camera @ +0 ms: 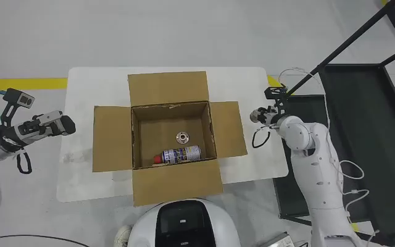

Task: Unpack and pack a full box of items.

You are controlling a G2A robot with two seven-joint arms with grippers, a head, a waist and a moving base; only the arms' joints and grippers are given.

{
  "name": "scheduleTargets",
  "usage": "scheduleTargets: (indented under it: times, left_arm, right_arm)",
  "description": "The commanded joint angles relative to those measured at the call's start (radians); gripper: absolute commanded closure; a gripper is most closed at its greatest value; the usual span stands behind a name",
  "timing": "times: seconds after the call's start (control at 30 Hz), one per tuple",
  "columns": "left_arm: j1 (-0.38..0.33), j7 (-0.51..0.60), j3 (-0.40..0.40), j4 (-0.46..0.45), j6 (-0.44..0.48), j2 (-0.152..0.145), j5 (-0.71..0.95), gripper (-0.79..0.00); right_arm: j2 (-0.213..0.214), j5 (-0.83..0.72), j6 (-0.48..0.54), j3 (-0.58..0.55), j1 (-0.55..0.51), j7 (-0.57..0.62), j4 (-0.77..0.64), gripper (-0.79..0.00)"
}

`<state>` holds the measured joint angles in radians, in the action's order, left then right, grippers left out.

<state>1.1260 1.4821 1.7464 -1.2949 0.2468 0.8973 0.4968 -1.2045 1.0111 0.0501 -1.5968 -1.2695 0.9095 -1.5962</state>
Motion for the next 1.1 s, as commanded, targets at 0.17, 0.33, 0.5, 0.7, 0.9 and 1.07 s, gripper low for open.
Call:
scheduleTargets:
  times: [0.17, 0.33, 0.5, 0.7, 0.9, 1.07]
  left_arm:
    - [0.0, 0.0, 0.0, 0.0, 0.0, 0.0, 0.0, -0.785]
    - [0.0, 0.0, 0.0, 0.0, 0.0, 0.0, 0.0, -0.785]
    - [0.0, 0.0, 0.0, 0.0, 0.0, 0.0, 0.0, -0.785]
    - [0.0, 0.0, 0.0, 0.0, 0.0, 0.0, 0.0, -0.785]
    - [0.0, 0.0, 0.0, 0.0, 0.0, 0.0, 0.0, -0.785]
    - [0.0, 0.0, 0.0, 0.0, 0.0, 0.0, 0.0, -0.785]
  right_arm:
    - [-0.005, 0.031, -0.02, 0.055, 0.041, -0.078, 0.151, 0.0]
    - [-0.012, 0.035, -0.049, 0.099, 0.083, -0.127, 0.242, 0.0]
    - [-0.02, 0.024, -0.084, 0.132, 0.13, -0.166, 0.328, 0.0]
    - [-0.029, 0.031, -0.138, 0.17, 0.163, -0.212, 0.391, 0.0]
    - [-0.039, 0.025, -0.17, 0.207, 0.182, -0.236, 0.432, -0.04]
    - [-0.042, 0.014, -0.188, 0.213, 0.186, -0.244, 0.438, -0.785]
